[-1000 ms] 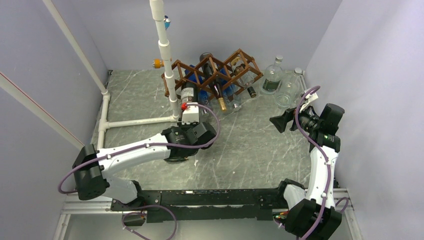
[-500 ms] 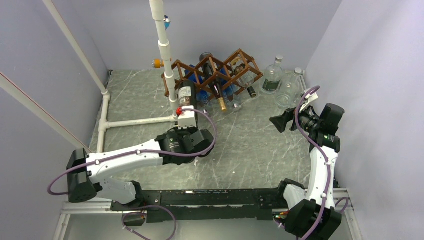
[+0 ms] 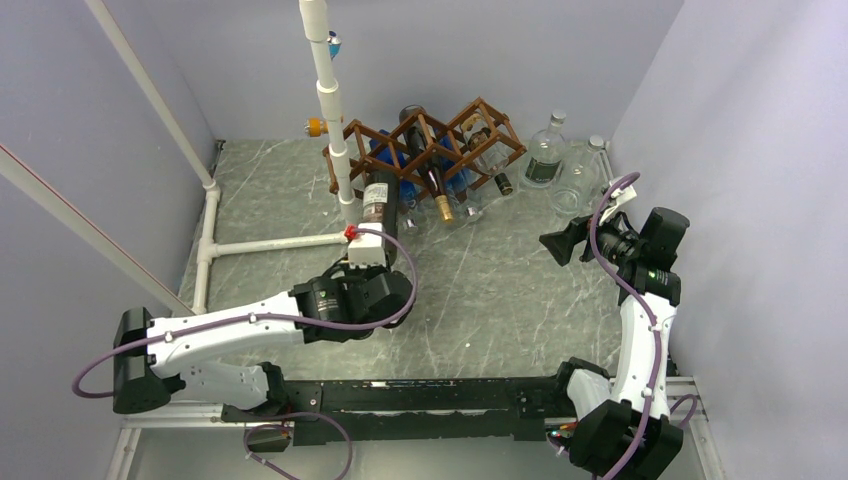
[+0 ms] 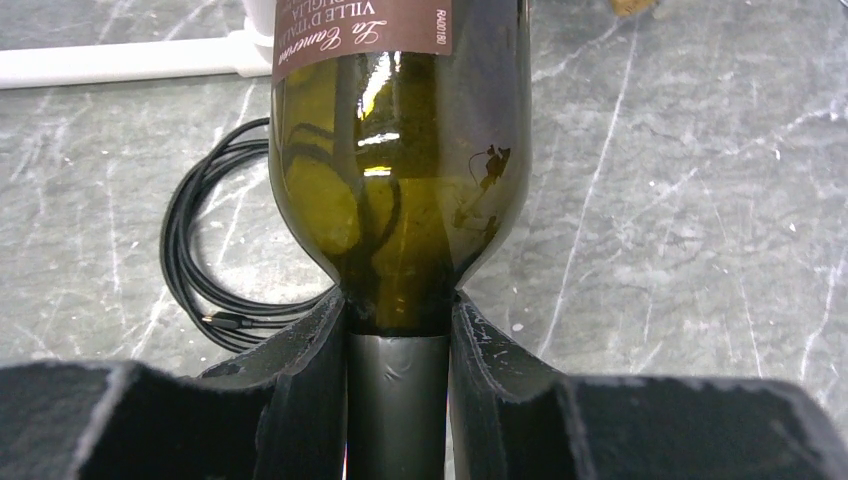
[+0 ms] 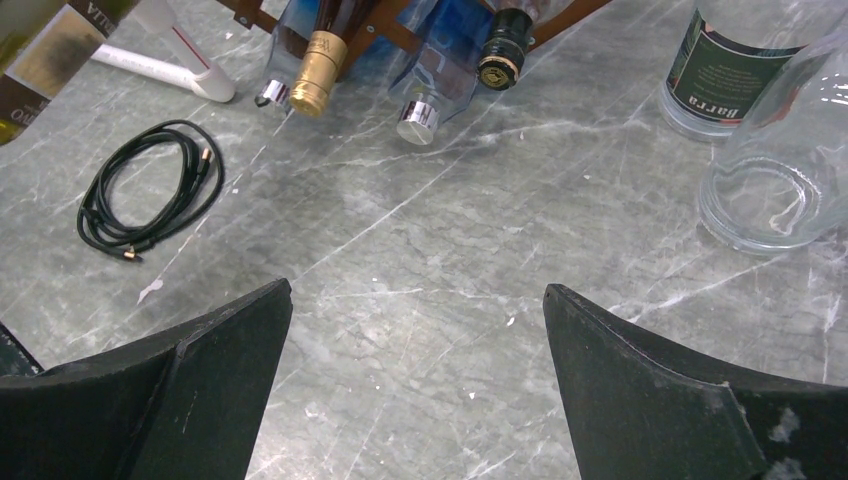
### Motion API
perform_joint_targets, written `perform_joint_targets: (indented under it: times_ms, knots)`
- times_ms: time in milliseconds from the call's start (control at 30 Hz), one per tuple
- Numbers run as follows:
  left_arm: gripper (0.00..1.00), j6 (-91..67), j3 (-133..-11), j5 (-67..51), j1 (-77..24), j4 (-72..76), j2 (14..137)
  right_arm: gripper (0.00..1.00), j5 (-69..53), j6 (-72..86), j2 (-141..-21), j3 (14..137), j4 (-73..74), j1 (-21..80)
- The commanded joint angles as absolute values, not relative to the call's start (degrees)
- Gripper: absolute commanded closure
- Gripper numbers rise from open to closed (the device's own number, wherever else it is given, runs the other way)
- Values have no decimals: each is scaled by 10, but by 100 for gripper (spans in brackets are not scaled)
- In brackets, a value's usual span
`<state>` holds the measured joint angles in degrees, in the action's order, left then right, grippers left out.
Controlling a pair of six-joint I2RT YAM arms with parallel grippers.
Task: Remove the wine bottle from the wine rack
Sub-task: Pick up the wine bottle from the wine rack.
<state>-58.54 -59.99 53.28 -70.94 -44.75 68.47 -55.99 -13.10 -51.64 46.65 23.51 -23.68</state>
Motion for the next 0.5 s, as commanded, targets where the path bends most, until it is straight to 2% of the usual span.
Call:
perform_joint_targets:
  times_ms: [0, 467]
  knots:
    - [100, -534, -591, 542, -717, -352, 646, 0, -562, -141, -506, 483, 220, -234]
    - [100, -444, -516, 435, -718, -202, 581, 0, -562, -141, -503, 479, 217, -235]
